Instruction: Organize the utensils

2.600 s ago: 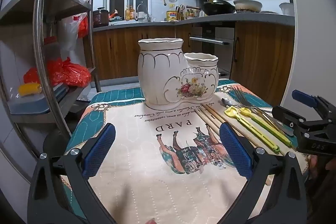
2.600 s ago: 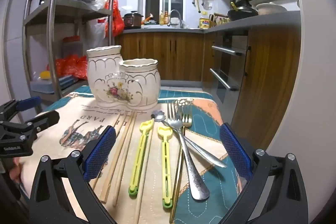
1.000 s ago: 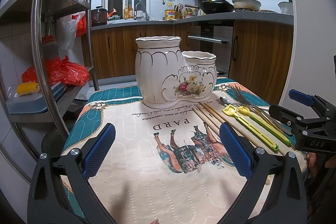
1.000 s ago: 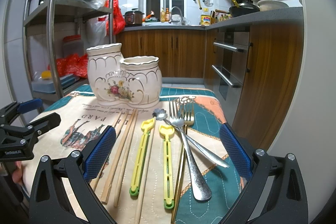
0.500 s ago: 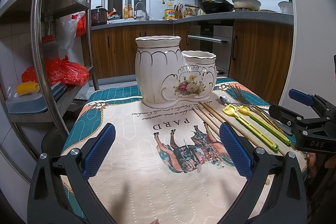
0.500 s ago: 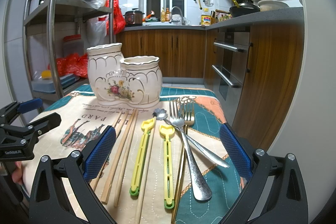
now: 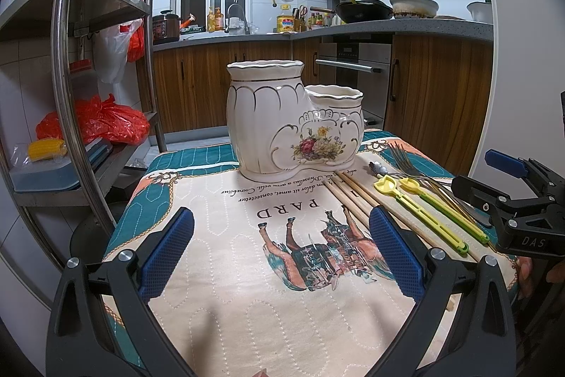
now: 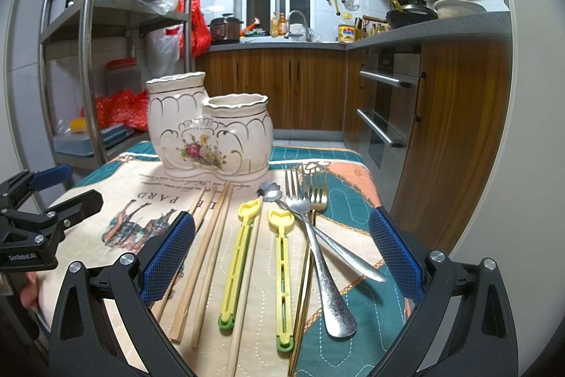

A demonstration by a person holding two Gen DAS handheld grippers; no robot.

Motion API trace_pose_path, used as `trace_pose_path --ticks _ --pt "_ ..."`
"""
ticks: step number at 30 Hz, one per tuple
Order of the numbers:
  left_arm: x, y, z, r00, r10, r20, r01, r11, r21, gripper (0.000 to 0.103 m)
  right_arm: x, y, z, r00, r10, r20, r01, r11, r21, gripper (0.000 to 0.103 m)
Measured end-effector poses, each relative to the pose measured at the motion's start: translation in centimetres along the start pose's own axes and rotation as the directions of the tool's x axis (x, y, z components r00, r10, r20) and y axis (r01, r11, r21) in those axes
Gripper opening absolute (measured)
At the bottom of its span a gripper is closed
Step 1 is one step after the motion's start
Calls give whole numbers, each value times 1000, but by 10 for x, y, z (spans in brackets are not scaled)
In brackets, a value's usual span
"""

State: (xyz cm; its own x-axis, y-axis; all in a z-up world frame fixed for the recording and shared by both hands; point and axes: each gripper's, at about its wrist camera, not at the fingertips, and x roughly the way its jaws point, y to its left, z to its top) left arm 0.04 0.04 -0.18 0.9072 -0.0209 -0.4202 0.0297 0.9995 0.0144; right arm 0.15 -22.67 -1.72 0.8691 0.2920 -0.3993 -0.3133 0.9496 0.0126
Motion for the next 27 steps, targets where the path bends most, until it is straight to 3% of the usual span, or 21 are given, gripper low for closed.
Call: trace_pose_path --ticks 19,27 --pt "4 -3 -1 1000 26 -14 -26 1000 -5 98 -6 2 -5 998 -31 52 29 999 27 98" --pt "20 -3 1 991 -10 -135 11 1000 9 98 6 -3 1 999 22 -30 -21 999 33 98"
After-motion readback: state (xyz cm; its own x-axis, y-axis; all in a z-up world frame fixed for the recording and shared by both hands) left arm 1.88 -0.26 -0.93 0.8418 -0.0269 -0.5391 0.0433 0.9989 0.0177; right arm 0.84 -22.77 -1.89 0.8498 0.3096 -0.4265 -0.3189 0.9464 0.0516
